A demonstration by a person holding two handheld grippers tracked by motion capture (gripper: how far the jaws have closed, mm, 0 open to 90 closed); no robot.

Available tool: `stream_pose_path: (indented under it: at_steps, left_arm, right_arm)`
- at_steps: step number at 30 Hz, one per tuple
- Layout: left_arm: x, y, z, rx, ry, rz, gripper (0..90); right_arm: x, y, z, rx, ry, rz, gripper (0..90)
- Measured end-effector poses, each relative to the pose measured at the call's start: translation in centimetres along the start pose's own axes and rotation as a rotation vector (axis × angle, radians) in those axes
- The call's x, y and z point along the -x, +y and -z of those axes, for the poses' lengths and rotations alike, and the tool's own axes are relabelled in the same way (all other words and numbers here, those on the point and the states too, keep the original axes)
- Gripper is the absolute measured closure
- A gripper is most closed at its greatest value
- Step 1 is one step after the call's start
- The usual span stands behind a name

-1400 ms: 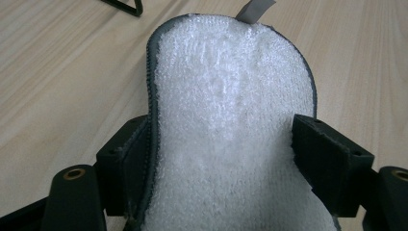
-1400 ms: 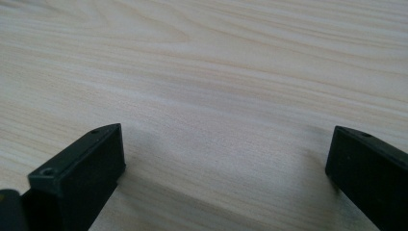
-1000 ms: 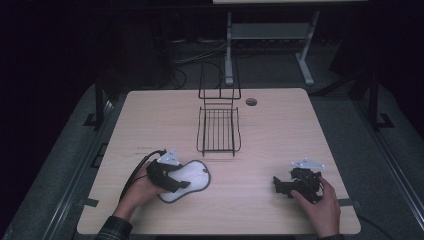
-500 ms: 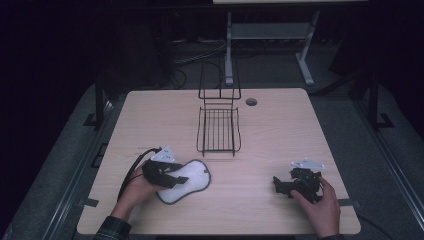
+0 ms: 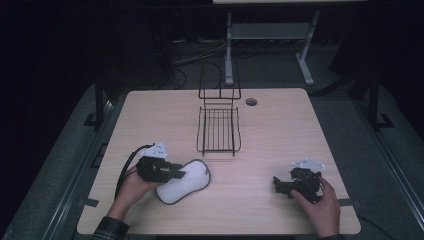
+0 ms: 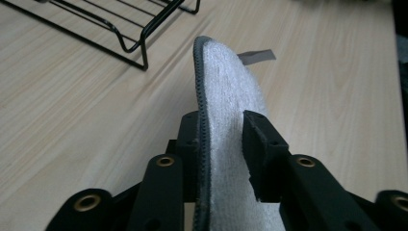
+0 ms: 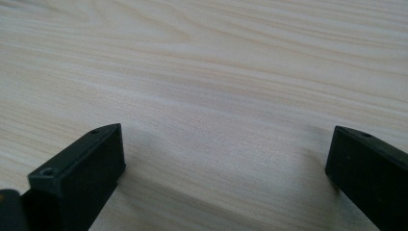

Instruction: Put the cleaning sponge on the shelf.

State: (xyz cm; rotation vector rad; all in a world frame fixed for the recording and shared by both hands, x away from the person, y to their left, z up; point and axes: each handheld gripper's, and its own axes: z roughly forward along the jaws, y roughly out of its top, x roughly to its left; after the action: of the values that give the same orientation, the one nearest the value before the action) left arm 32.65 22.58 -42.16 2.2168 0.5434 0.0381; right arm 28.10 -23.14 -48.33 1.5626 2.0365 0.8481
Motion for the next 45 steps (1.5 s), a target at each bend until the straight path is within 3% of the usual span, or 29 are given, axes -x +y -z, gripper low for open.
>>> stream_pose_path:
  at_steps: [8, 19, 30, 33, 40, 45]
  left_arm:
    - [0.1, 0.3, 0.8, 0.06, -0.039, 0.034, 79.0]
    - [0.4, 0.5, 1.4, 0.078, -0.052, 0.048, 81.9]
    - [0.3, 0.7, 2.4, 0.105, -0.035, 0.106, 81.3]
    - [0.2, 0.9, 2.9, 0.119, -0.014, 0.117, 81.2]
    - [0.1, 1.4, 3.7, 0.14, 0.006, 0.112, 81.3]
    - [-0.4, 1.9, 4.1, 0.152, 0.028, 0.13, 81.5]
  right_arm:
    - [0.0, 0.0, 0.0, 0.0, 0.0, 0.0, 0.0]
    - [0.0, 0.0, 0.0, 0.0, 0.0, 0.0, 0.0]
    - [0.0, 0.0, 0.0, 0.0, 0.0, 0.0, 0.0]
    - [0.0, 0.0, 0.0, 0.0, -0.001, 0.0, 0.0]
    - [0.0, 0.0, 0.0, 0.0, -0.001, 0.0, 0.0]
    - [0.0, 0.0, 0.0, 0.0, 0.0, 0.001, 0.0]
